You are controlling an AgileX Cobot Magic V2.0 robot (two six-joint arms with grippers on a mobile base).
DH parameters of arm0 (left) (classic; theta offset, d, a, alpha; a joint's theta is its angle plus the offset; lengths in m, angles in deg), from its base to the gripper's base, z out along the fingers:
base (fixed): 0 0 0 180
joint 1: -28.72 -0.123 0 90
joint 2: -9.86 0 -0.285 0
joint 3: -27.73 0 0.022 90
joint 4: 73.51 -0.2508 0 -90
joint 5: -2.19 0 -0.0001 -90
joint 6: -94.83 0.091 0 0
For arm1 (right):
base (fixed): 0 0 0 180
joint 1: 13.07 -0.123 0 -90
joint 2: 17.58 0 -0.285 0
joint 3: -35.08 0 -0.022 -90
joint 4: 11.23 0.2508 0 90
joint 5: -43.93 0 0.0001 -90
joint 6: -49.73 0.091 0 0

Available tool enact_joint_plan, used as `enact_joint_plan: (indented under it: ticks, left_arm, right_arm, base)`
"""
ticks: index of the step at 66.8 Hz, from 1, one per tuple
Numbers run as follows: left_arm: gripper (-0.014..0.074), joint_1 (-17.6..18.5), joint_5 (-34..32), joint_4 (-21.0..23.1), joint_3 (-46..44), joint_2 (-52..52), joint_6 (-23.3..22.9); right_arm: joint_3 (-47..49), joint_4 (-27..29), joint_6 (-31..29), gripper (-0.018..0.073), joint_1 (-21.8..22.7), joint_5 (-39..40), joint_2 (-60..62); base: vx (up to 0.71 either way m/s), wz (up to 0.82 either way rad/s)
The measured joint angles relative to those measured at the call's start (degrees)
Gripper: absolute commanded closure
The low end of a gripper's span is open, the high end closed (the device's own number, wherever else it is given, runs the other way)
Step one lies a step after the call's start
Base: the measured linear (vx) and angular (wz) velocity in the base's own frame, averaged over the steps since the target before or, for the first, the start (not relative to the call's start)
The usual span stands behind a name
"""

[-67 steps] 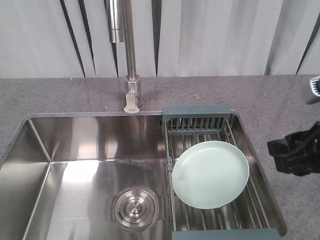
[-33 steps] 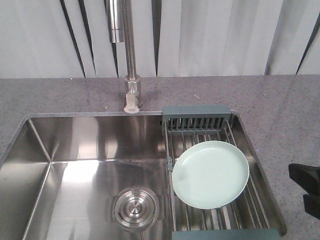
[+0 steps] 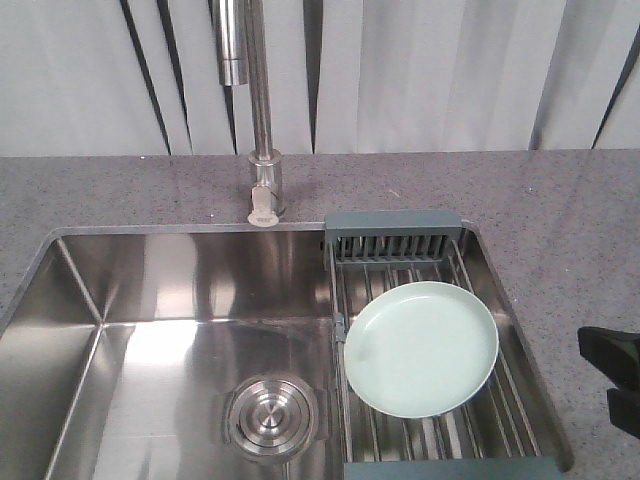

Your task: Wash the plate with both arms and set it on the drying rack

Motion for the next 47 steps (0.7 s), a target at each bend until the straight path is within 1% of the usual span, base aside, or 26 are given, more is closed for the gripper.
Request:
enact_joint_plan:
  ticks: [30,37,47]
  left_arm:
    - [0.0011,0.0,-3.0,0.6,-0.1,0.4,0.0]
    - [0.0011,0.0,-1.4,0.5,-2.1,3.6,0.1]
    - [0.0011,0.0,-0.5,0.4,-6.2,10.4,1.9]
  right_arm:
    - [0.0,0.0,0.1,0.0122,0.0,0.0,0.0]
    - [0.0,0.0,0.1,0.0122,0.0,0.0,0.0]
    - [0.0,0.0,0.1,0.0122,0.0,0.0,0.0]
  base:
    - [0.0,0.0]
    - [0.0,0.0]
    - [0.0,0.0]
